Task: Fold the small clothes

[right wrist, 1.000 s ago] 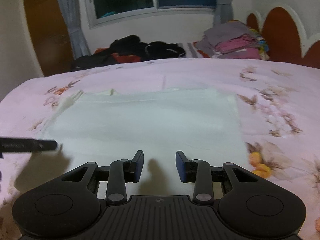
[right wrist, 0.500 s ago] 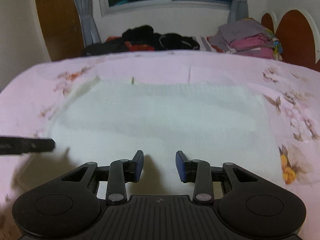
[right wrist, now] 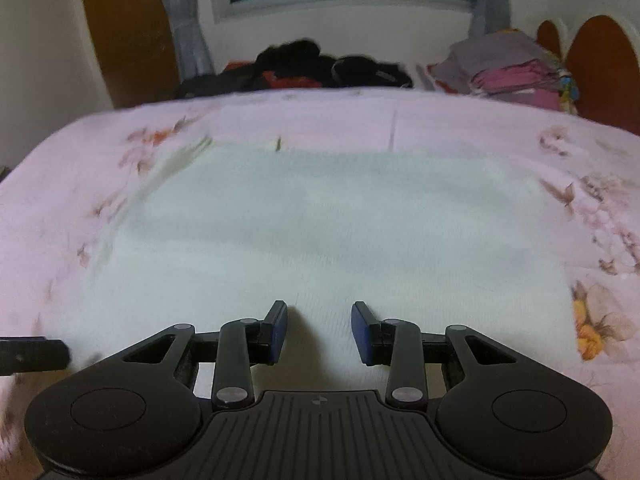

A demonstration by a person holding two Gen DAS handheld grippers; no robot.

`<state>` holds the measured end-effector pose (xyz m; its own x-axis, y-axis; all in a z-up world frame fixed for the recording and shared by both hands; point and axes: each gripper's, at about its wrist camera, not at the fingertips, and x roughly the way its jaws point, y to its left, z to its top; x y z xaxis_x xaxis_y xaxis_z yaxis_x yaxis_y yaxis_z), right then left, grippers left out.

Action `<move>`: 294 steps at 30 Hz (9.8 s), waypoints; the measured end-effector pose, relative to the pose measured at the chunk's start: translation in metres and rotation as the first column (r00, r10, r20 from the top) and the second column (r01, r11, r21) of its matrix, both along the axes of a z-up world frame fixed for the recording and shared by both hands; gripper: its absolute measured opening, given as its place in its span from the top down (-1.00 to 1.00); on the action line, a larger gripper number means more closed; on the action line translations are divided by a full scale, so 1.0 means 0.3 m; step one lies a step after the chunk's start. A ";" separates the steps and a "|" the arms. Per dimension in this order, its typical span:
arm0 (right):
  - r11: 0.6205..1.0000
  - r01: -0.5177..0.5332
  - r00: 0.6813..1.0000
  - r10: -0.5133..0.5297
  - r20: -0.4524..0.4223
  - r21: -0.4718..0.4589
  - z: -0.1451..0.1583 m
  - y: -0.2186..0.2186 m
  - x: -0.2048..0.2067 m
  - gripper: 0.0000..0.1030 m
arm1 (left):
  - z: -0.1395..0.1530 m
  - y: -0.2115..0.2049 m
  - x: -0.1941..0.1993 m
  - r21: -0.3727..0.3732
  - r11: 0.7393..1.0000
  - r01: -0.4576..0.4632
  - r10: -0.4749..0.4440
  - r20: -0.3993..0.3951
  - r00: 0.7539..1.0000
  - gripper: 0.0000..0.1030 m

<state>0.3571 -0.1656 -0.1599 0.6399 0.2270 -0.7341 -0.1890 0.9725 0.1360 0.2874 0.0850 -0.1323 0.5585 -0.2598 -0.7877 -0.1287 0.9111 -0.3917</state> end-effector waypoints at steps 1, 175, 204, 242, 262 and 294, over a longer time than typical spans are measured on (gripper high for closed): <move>1.000 -0.011 1.000 0.011 0.000 0.007 0.000 -0.008 -0.007 0.31 | -0.005 -0.001 -0.024 -0.023 0.999 -0.033 0.032 -0.015 0.999 -0.07; 0.963 0.228 0.967 -0.241 0.079 0.145 0.158 -0.569 0.222 0.74 | 0.067 -0.645 0.544 0.146 0.957 0.250 -0.276 0.198 0.940 -0.32; 0.948 0.292 0.950 -0.303 0.077 0.125 0.011 -0.644 0.370 0.35 | -0.054 -0.593 0.664 0.054 0.992 0.118 -0.126 0.191 0.973 -0.40; 0.978 0.209 0.976 -0.210 0.064 0.014 0.022 -0.512 0.199 0.35 | -0.028 -0.659 0.487 0.183 0.952 0.246 -0.274 0.149 0.950 -0.47; 0.984 0.179 0.984 -0.178 -0.012 0.021 0.060 -0.441 -0.153 0.35 | -0.071 -0.591 0.220 0.132 0.910 0.392 -0.408 0.127 0.904 -0.31; 0.977 0.193 0.980 -0.188 -0.058 0.093 0.022 -0.559 -0.240 0.97 | -0.048 -0.674 0.175 0.136 0.925 0.355 -0.363 0.035 0.931 -0.40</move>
